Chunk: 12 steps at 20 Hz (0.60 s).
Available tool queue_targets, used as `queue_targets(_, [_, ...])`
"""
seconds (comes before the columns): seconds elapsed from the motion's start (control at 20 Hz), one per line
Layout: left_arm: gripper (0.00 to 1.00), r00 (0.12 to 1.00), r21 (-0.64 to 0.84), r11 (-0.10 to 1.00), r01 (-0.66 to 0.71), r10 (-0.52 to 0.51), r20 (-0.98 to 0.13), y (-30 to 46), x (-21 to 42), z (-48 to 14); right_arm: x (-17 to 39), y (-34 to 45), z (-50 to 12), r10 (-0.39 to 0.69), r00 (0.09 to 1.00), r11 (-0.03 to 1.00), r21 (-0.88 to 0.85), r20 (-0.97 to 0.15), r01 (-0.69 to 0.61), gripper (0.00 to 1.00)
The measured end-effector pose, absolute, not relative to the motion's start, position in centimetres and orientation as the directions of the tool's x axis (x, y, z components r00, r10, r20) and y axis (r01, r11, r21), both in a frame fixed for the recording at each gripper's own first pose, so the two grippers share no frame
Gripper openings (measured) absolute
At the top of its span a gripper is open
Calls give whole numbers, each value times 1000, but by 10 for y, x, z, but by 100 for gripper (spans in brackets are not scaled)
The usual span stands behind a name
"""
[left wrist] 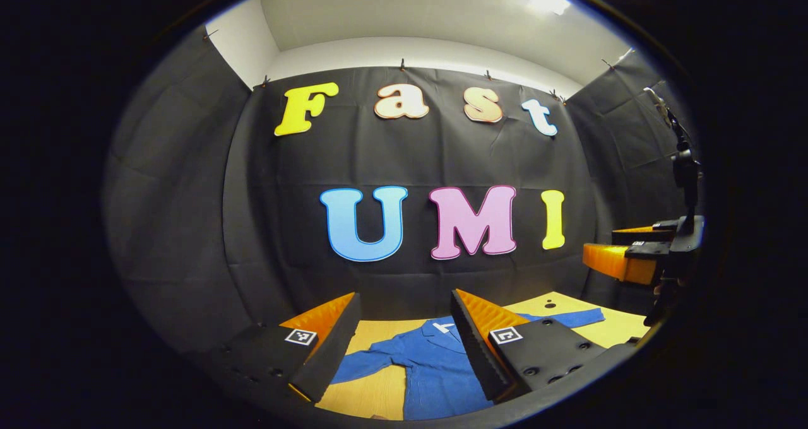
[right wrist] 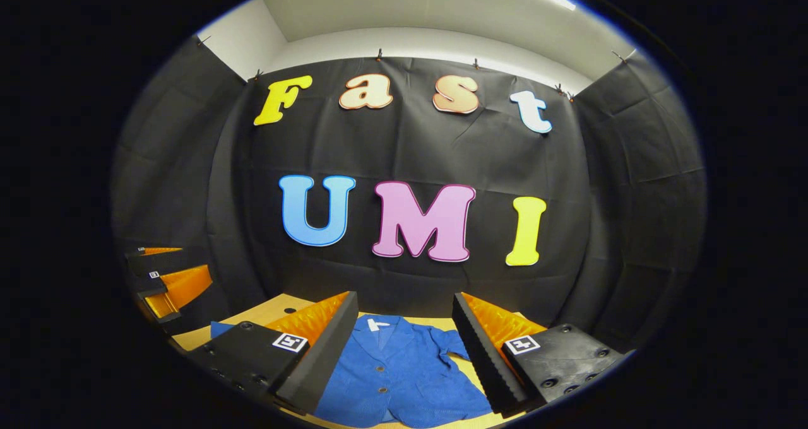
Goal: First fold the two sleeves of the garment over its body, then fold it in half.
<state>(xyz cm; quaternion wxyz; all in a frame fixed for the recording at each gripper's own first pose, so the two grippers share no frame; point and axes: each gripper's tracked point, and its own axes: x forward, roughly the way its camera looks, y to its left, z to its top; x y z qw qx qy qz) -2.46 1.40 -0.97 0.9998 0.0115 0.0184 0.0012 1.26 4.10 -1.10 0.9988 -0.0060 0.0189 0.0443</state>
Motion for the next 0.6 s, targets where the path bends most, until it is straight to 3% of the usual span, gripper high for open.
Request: queue_targets(0.6, [82,997,-20,1000,-3,1,-72,1,-7,-20,27,30,-25,88,994,996,9,-58,-87,97])
